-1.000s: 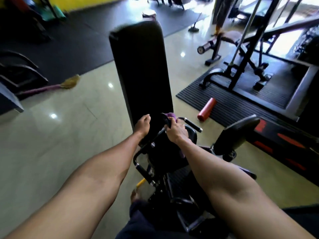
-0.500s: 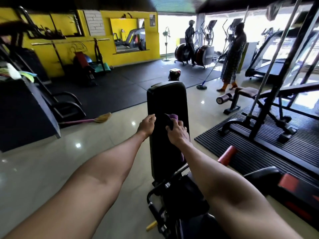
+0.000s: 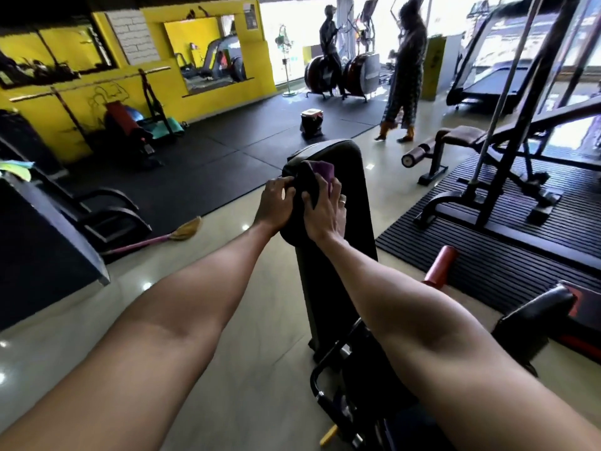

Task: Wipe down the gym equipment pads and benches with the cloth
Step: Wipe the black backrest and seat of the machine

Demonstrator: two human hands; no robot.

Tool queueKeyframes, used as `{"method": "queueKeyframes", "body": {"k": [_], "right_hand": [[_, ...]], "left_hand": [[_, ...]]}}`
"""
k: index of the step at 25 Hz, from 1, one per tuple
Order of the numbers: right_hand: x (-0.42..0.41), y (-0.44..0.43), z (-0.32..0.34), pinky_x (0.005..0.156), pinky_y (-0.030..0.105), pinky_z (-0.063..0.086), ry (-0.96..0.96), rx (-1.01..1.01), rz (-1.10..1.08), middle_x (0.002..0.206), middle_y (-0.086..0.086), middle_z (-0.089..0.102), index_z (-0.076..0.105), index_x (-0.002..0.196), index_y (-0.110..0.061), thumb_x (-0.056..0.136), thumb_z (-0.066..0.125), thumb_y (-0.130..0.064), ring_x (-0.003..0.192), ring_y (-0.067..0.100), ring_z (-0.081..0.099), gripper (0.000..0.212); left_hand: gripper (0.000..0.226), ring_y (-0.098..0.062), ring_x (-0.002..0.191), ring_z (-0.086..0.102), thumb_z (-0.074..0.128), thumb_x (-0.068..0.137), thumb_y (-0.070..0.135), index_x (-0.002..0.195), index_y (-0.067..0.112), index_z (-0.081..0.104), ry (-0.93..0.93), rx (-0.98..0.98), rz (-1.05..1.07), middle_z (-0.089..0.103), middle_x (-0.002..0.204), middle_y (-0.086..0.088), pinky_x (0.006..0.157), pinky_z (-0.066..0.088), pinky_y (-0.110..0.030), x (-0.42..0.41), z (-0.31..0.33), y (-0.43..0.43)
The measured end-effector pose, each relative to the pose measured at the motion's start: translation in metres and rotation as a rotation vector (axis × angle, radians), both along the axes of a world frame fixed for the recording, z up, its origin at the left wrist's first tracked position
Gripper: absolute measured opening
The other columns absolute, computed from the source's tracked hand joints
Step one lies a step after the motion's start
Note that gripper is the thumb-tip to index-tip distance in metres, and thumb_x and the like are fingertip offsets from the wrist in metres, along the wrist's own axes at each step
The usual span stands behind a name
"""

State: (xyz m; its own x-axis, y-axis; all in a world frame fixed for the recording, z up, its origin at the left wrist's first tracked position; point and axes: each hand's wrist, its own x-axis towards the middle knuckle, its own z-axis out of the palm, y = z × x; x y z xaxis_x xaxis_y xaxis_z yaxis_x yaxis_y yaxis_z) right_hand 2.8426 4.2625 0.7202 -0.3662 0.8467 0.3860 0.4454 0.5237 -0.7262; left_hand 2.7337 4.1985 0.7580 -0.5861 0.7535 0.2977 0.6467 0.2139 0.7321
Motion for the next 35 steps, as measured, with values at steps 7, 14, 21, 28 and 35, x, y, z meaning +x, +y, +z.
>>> {"method": "queueKeyframes", "body": {"k": [7,14,21,28,35], "right_hand": [[-0.045,0.027,0.001,0.125,0.049,0.015,0.137,0.016,-0.046,0.169,0.003,0.014,0.037,0.155,-0.037,0.098,0.046,-0.054,0.153,0.031,0.015,0.060],[-0.046,0.099,0.031,0.125,0.046,0.015,0.280,-0.102,-0.075,0.168,0.000,0.019,0.043,0.151,-0.031,0.097,0.048,-0.048,0.154,0.022,0.016,0.057],[-0.065,0.049,0.004,0.125,0.033,0.013,0.455,-0.089,-0.084,0.170,-0.005,0.015,0.037,0.157,-0.029,0.096,0.033,-0.059,0.155,0.013,0.016,0.068],[-0.067,0.097,0.015,0.125,0.038,0.018,0.502,-0.148,-0.205,0.169,0.001,0.022,0.032,0.159,-0.023,0.101,0.037,-0.050,0.153,0.015,0.021,0.065],[-0.080,0.072,-0.003,0.122,0.052,0.029,0.584,-0.145,-0.184,0.164,-0.002,0.032,0.034,0.140,-0.070,0.092,0.042,-0.071,0.151,0.017,0.032,0.048]], "left_hand": [[0.031,-0.037,0.119,0.047,0.038,0.105,0.017,0.128,0.002,0.053,0.256,-0.068,-0.064,0.056,0.129,-0.022,0.104,0.035,-0.045,-0.026,0.017,0.040],[0.053,-0.030,0.126,0.055,0.030,0.101,0.039,0.136,0.014,0.060,0.299,-0.063,-0.159,0.061,0.137,-0.012,0.111,0.040,-0.044,-0.039,0.024,0.095],[0.045,-0.026,0.109,0.062,0.031,0.103,0.036,0.128,0.021,0.065,0.454,0.029,-0.179,0.067,0.126,-0.003,0.095,0.051,-0.046,-0.059,0.014,0.108],[0.058,-0.020,0.152,0.025,0.028,0.100,0.043,0.156,0.030,0.037,0.404,-0.190,-0.493,0.030,0.164,0.000,0.125,0.016,-0.039,-0.077,0.041,0.118],[0.067,-0.025,0.154,0.016,0.022,0.092,0.050,0.158,0.038,0.024,0.401,-0.312,-0.640,0.020,0.166,-0.007,0.125,0.006,-0.049,-0.085,0.047,0.140]]}}
